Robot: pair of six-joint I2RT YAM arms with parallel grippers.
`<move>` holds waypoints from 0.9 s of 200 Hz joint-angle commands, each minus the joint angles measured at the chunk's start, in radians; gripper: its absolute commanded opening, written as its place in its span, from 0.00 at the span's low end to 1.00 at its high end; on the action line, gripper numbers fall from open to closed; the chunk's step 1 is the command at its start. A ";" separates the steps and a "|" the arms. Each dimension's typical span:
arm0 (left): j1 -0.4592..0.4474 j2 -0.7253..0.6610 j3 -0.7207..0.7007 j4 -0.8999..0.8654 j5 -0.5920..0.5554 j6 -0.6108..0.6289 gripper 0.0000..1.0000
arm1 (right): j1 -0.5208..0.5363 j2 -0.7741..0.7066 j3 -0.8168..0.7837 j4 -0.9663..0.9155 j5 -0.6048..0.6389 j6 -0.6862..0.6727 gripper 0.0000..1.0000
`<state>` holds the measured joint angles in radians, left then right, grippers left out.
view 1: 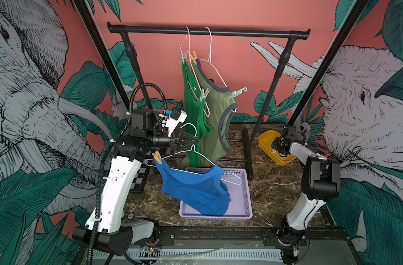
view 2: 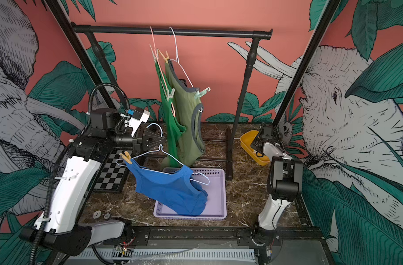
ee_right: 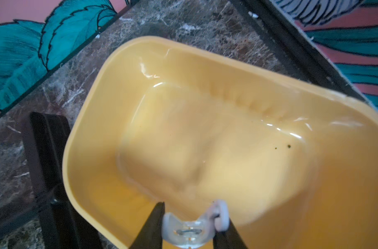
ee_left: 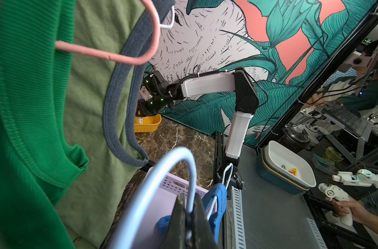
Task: Remove the clothespins securing tank tops to the hanger
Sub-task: Place the clothespin in the storage box, then adjust the hanger.
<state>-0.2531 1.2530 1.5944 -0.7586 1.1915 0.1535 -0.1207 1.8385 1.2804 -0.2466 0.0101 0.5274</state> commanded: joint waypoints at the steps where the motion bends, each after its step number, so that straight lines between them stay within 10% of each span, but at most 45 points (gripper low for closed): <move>1: -0.005 -0.004 0.019 0.016 0.016 -0.008 0.00 | -0.006 0.016 0.024 -0.012 -0.010 -0.004 0.43; 99: -0.012 0.017 0.054 0.012 0.020 -0.013 0.00 | 0.003 -0.349 -0.170 0.060 -0.153 0.040 0.50; 180: -0.015 0.017 0.096 -0.077 0.012 0.054 0.00 | 0.394 -1.036 -0.187 -0.185 -0.372 -0.047 0.48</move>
<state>-0.2615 1.2789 1.6436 -0.8078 1.1847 0.1753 0.1833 0.8654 1.0393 -0.3454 -0.2523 0.5011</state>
